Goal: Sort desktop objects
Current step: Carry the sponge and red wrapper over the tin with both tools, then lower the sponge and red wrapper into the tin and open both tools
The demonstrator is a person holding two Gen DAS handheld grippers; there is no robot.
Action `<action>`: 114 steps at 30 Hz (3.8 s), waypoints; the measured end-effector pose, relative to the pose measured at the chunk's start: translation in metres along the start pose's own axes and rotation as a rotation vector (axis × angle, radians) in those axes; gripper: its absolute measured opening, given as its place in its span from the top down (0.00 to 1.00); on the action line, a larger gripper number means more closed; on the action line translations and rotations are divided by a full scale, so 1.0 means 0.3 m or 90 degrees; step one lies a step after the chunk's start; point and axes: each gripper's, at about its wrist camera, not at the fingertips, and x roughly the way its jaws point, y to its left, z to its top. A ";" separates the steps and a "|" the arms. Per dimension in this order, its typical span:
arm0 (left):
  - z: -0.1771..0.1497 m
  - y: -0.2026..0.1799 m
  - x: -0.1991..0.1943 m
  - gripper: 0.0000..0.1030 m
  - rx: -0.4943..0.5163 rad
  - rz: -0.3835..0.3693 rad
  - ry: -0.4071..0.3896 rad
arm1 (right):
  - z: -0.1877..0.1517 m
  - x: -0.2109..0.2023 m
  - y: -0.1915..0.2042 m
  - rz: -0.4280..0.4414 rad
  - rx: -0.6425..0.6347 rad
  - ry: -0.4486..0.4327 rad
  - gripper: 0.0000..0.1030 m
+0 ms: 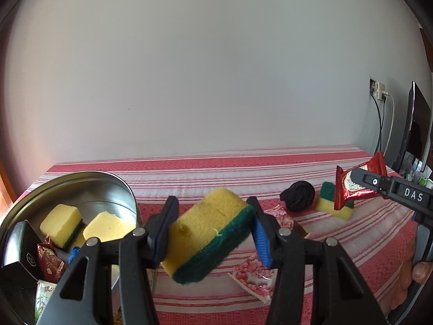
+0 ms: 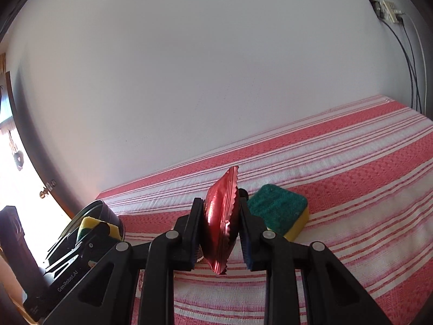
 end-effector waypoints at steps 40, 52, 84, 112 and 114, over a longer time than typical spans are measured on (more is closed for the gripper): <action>-0.096 0.227 -0.208 0.50 -0.120 0.016 -0.026 | -0.099 -0.116 0.265 -0.045 -0.206 -0.070 0.73; -0.096 0.321 -0.256 0.50 -0.147 0.047 -0.035 | -0.139 -0.112 0.329 0.010 -0.179 -0.034 0.73; -0.066 0.656 -0.188 0.50 -0.251 0.182 -0.002 | -0.133 0.095 0.917 0.209 -0.227 -0.008 0.73; 0.001 0.615 -0.068 0.01 -0.177 0.316 0.053 | -0.060 0.246 0.992 0.169 -0.270 0.019 0.22; 0.002 0.609 -0.069 0.01 -0.171 0.324 0.050 | -0.058 0.198 0.973 0.174 -0.265 -0.007 0.16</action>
